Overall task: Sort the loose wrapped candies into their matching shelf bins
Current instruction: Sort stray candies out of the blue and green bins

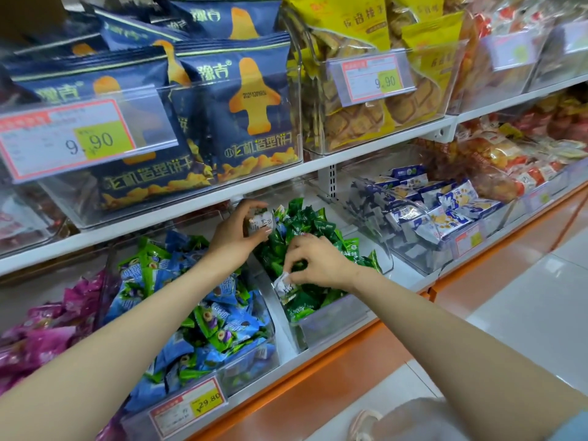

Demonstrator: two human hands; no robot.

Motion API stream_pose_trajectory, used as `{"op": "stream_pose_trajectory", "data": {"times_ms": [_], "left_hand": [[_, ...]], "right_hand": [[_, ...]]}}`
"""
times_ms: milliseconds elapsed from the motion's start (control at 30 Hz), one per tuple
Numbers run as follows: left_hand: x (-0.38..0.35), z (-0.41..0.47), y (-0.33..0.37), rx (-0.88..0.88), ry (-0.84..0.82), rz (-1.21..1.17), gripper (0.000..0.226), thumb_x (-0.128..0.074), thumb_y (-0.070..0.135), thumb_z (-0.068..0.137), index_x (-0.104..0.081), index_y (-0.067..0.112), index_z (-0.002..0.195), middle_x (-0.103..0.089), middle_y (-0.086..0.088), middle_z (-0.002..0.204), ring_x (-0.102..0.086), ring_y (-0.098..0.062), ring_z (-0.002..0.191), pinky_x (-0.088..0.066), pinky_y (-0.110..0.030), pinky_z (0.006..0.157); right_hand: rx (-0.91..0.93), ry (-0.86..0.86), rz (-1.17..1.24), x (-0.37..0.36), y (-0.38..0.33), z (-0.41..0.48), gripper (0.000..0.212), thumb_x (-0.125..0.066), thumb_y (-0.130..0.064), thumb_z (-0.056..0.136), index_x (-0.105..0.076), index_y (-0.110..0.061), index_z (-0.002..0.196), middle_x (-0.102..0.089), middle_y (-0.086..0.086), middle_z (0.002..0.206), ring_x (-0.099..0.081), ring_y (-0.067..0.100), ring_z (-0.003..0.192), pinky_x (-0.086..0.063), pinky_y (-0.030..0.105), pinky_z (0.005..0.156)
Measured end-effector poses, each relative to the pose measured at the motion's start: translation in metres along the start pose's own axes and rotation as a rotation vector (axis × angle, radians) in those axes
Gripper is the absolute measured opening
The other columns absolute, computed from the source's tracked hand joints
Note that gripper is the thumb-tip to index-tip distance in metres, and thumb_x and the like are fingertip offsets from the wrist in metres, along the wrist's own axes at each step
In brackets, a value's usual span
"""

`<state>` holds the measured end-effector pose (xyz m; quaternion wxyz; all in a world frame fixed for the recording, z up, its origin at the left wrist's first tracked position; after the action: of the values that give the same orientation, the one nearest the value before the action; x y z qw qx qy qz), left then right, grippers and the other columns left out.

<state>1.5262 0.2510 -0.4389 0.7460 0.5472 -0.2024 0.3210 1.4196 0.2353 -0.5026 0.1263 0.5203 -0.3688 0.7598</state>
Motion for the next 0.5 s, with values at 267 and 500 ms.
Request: {"op": "stream_pose_trajectory", "data": {"times_ms": [267, 500], "left_hand": [[-0.033, -0.004, 0.014, -0.017, -0.163, -0.128, 0.019, -0.045, 0.036, 0.094, -0.054, 0.03, 0.111, -0.054, 0.005, 0.123, -0.054, -0.014, 0.106, -0.044, -0.024, 0.081], [-0.027, -0.005, 0.014, -0.029, -0.092, -0.071, 0.041, -0.074, 0.023, 0.079, -0.053, 0.029, 0.113, -0.054, 0.016, 0.11, -0.052, -0.007, 0.102, -0.04, -0.013, 0.077]], "right_hand": [[-0.158, 0.37, 0.844, 0.058, 0.026, -0.025, 0.015, -0.07, -0.01, 0.081, -0.06, -0.013, 0.072, -0.063, -0.006, 0.058, -0.058, 0.007, 0.059, -0.046, 0.017, 0.064], [-0.205, 0.414, 0.777, 0.063, 0.034, -0.025, 0.005, -0.07, -0.009, 0.081, -0.07, -0.011, 0.086, -0.069, -0.002, 0.073, -0.062, 0.0, 0.062, -0.051, 0.019, 0.07]]}}
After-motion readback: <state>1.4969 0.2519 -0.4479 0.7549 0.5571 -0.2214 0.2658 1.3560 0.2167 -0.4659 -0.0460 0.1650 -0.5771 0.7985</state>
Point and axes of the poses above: each hand's wrist, its own z-axis towards the middle knuckle, its own x-axis out of the back of the hand, y = z × x, the point moved 10 cm from there along z, towards the middle knuckle
